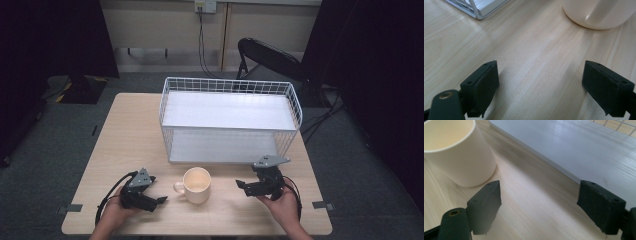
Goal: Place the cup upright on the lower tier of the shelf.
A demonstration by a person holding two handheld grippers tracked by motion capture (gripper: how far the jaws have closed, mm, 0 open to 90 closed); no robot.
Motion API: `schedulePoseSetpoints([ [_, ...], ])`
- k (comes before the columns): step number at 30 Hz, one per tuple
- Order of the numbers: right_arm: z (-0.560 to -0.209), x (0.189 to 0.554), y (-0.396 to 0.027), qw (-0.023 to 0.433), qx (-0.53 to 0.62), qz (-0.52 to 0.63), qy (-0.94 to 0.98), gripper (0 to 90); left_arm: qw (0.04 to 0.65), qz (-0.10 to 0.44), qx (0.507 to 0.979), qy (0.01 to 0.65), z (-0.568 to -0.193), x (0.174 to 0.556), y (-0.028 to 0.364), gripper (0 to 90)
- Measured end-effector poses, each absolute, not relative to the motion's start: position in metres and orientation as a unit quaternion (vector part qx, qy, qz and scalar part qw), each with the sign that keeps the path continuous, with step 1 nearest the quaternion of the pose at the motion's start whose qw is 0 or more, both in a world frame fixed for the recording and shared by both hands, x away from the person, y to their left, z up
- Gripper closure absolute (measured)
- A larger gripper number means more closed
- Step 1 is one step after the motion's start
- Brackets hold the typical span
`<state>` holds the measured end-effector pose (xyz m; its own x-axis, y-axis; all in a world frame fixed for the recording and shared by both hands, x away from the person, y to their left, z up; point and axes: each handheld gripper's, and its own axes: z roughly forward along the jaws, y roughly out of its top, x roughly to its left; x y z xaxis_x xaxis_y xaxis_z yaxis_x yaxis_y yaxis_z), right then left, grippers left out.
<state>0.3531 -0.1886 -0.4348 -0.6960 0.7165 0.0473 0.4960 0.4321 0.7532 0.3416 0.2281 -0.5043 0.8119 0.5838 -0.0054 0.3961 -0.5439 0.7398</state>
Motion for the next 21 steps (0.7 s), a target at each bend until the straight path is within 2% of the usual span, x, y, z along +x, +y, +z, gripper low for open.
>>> schedulePoseSetpoints([
  [21,-0.411,0.362,-0.137,0.132,0.325,0.410,0.842,19.6,0.386,0.122,0.870,0.281,-0.504,0.342,0.228,13.6],
])
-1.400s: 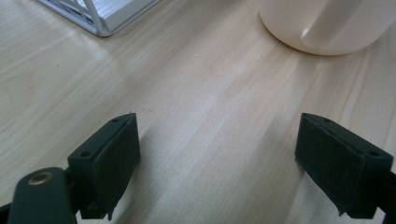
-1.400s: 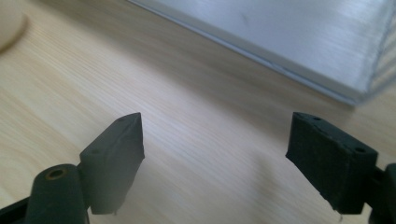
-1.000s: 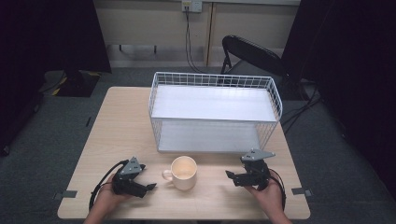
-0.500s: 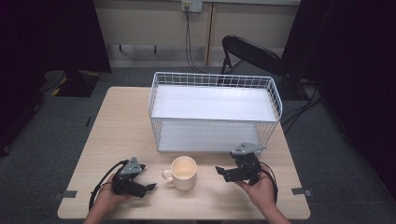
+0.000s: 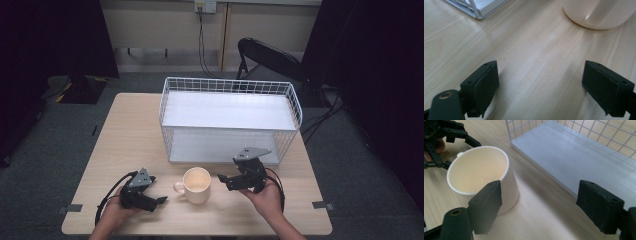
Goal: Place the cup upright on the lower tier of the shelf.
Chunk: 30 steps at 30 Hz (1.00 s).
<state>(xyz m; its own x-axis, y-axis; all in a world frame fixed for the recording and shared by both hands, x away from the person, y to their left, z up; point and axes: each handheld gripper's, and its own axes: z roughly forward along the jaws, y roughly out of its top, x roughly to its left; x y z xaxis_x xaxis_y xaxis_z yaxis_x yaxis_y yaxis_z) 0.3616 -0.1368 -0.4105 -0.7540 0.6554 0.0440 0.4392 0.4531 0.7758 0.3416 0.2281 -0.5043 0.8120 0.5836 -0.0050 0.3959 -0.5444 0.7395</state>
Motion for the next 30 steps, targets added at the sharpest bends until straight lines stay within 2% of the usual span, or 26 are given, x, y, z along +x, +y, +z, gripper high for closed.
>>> schedulePoseSetpoints([
  [7,-0.407,0.365,-0.121,0.118,0.321,0.418,0.842,21.2,0.386,0.122,0.870,0.281,-0.504,0.342,0.228,13.6],
  [14,-0.412,0.367,-0.104,0.092,0.319,0.420,0.845,26.8,0.386,0.122,0.870,0.281,-0.504,0.342,0.228,13.6],
  [22,-0.423,0.370,-0.091,0.083,0.316,0.404,0.855,45.1,0.386,0.122,0.870,0.281,-0.504,0.342,0.228,13.6],
  [23,-0.423,0.370,-0.091,0.083,0.316,0.404,0.855,45.1,0.386,0.122,0.870,0.281,-0.504,0.342,0.228,13.7],
  [24,-0.425,0.370,-0.089,0.090,0.318,0.392,0.858,50.1,0.386,0.121,0.870,0.282,-0.504,0.342,0.228,13.7],
  [26,-0.426,0.370,-0.088,0.086,0.320,0.393,0.858,52.0,0.386,0.122,0.870,0.282,-0.504,0.342,0.228,13.6],
  [30,-0.427,0.370,-0.084,0.099,0.317,0.371,0.867,67.3,0.386,0.122,0.870,0.281,-0.504,0.342,0.228,13.6],
])
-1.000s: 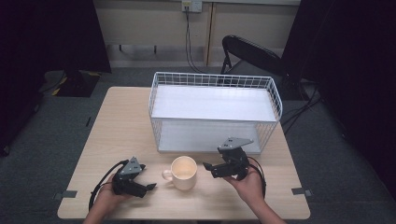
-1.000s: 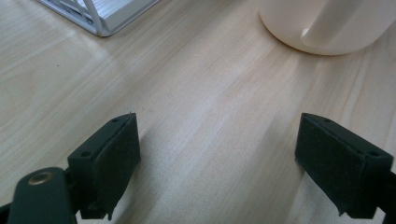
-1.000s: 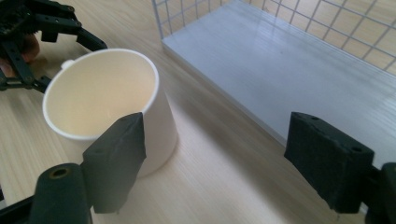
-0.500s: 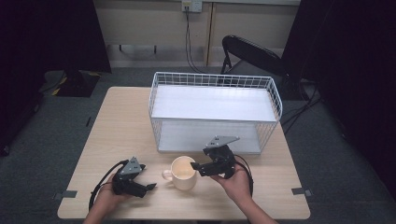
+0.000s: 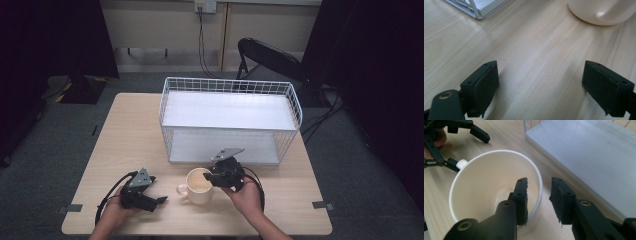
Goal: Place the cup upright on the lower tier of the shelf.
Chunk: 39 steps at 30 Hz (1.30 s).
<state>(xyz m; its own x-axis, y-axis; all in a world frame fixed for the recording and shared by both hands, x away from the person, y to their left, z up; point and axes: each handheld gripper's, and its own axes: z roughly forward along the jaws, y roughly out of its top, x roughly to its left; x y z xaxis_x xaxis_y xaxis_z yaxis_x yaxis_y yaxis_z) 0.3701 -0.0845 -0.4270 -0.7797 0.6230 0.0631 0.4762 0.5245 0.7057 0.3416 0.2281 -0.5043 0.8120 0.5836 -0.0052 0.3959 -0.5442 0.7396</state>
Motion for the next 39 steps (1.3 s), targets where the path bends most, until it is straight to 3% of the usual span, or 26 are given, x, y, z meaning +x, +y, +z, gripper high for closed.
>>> schedulePoseSetpoints([
  [5,-0.431,0.371,-0.087,0.090,0.315,0.365,0.872,79.1,0.386,0.122,0.870,0.281,-0.504,0.342,0.228,13.6],
  [10,-0.432,0.371,-0.098,0.089,0.315,0.368,0.870,82.3,0.386,0.122,0.870,0.281,-0.504,0.342,0.228,13.7],
  [39,-0.406,0.389,-0.156,0.143,0.378,0.380,0.832,82.3,0.384,0.117,0.872,0.279,-0.505,0.341,0.227,10.2],
])
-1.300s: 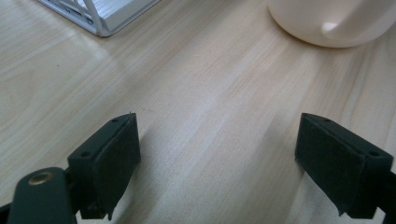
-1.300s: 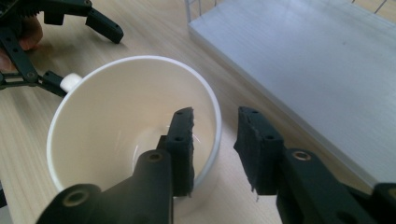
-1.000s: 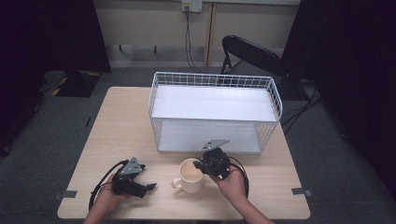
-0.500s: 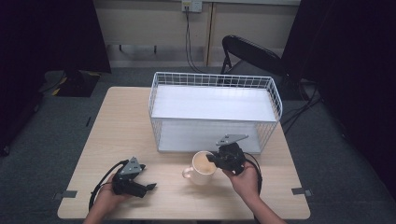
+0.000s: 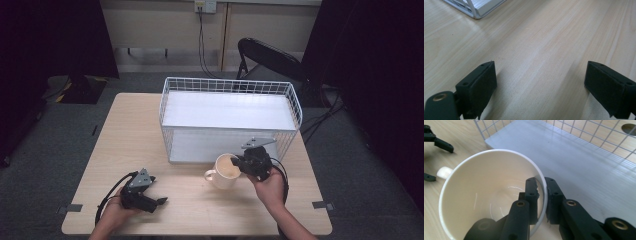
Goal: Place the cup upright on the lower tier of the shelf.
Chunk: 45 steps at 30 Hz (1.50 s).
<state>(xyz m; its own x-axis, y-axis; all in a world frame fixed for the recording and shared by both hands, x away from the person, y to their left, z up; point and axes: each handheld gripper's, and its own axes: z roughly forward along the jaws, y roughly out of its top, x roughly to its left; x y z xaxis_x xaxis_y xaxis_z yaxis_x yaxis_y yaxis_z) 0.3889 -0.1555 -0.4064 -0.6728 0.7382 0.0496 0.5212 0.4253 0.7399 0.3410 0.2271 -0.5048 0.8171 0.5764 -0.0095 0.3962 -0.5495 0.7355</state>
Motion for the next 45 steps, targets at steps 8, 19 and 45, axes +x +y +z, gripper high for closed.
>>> schedulePoseSetpoints([
  [8,-0.403,0.395,-0.166,0.160,0.391,0.377,0.824,82.3,0.382,0.116,0.874,0.277,-0.505,0.341,0.226,7.0],
  [19,-0.400,0.407,-0.180,0.186,0.421,0.370,0.807,82.4,0.379,0.114,0.876,0.275,-0.505,0.341,0.226,5.0],
  [45,-0.409,0.420,-0.202,0.228,0.461,0.368,0.775,82.3,0.379,0.114,0.876,0.275,-0.505,0.341,0.226,5.0],
])
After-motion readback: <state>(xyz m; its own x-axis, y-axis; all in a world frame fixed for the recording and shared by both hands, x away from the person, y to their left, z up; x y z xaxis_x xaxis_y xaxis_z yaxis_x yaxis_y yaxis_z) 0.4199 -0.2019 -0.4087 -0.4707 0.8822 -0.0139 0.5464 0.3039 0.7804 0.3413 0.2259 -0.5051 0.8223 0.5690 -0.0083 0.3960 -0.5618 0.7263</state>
